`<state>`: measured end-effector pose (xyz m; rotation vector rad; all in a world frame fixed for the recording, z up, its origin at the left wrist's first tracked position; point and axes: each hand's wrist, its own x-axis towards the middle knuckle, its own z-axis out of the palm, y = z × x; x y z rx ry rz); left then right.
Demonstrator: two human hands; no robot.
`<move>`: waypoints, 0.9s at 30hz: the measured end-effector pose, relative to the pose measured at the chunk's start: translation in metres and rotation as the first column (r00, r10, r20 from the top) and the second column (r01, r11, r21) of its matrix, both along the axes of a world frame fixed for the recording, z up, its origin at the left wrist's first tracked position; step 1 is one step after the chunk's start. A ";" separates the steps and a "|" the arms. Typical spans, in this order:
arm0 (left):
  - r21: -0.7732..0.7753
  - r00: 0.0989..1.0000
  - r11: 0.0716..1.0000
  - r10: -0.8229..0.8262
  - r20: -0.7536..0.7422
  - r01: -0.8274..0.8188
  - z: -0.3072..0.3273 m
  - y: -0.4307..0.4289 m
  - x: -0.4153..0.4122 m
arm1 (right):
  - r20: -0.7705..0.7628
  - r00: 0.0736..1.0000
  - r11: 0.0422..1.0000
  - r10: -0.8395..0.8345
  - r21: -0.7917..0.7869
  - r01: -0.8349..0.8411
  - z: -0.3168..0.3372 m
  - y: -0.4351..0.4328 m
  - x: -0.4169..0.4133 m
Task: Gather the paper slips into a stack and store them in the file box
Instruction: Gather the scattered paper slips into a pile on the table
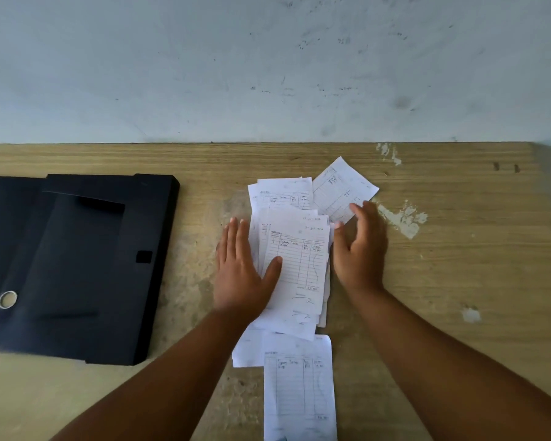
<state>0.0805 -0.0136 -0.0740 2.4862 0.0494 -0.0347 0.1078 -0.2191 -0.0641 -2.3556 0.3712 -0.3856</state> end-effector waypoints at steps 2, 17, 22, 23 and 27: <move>0.062 0.997 0.996 -0.060 -0.056 0.064 -0.005 0.005 0.002 | -0.094 0.995 0.997 -0.021 -0.080 0.013 -0.002 -0.013 0.016; 0.055 0.953 0.953 -0.293 -0.075 0.298 0.000 0.006 0.031 | -0.223 0.828 0.854 0.514 0.226 -0.469 0.009 -0.002 0.075; 0.018 0.942 0.945 -0.324 -0.093 0.327 0.004 0.013 0.019 | -0.182 0.811 0.819 0.556 0.285 -0.498 0.008 0.003 0.052; 0.021 0.939 0.943 -0.328 -0.100 0.332 0.005 0.014 0.015 | -0.178 0.812 0.819 0.556 0.283 -0.499 0.008 0.001 0.046; 0.015 0.943 0.947 -0.316 -0.105 0.320 0.006 0.021 -0.005 | -0.160 0.809 0.820 0.566 0.213 -0.532 0.007 -0.009 0.011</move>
